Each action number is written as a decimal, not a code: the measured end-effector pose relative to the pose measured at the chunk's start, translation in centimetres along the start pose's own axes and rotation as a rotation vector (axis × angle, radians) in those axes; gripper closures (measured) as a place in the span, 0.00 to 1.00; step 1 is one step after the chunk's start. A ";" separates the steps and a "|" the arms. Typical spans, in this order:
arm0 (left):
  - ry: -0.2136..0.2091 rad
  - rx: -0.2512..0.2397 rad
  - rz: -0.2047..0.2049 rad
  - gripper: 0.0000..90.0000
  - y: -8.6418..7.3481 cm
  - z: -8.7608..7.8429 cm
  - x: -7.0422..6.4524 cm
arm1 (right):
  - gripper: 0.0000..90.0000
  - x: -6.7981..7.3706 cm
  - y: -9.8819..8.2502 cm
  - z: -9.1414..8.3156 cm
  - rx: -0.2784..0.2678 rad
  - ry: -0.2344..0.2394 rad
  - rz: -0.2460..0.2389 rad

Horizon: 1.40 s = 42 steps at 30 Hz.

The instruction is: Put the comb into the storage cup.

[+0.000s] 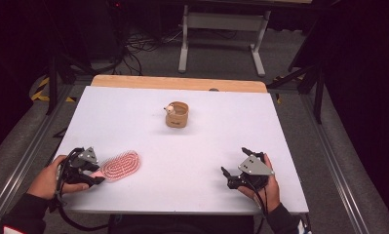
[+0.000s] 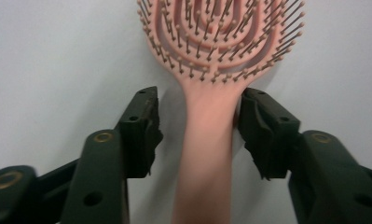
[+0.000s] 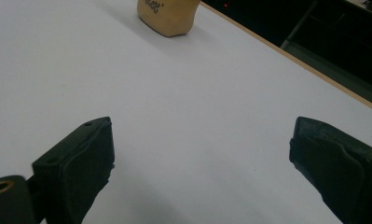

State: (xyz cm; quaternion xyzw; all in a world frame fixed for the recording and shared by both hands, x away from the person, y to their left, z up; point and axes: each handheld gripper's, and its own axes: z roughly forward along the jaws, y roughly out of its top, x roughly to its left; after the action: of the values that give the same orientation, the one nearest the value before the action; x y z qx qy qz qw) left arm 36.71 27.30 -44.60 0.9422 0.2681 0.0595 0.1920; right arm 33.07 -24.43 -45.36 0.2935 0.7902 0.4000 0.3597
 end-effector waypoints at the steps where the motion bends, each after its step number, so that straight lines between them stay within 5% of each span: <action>1: -0.003 0.003 0.001 0.58 0.1 0.0 0.0 | 0.08 0.0 0.0 0.0 0.001 0.001 0.000; 12: -0.006 -0.021 0.014 0.75 0.1 0.1 -0.3 | 0.08 0.1 -0.1 0.2 0.010 0.005 -0.001; 20: 0.044 -0.111 -0.028 0.77 -1.0 0.1 -1.0 | 0.08 0.0 -0.1 0.0 0.004 0.001 -0.003; 28: 0.103 -0.141 -0.034 0.77 -1.0 0.2 -1.6 | 0.08 0.0 0.0 -0.1 -0.004 0.000 -0.004; 42: 0.280 -0.381 -0.093 0.77 -0.2 -0.3 -2.4 | 0.07 -0.6 0.4 -0.4 -0.067 -0.015 0.053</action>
State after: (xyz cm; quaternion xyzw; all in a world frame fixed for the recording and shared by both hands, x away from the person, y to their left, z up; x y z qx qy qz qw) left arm 34.52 26.31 -44.38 0.8580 0.3192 0.2302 0.3300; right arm 33.19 -24.82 -44.69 0.3051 0.7656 0.4337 0.3644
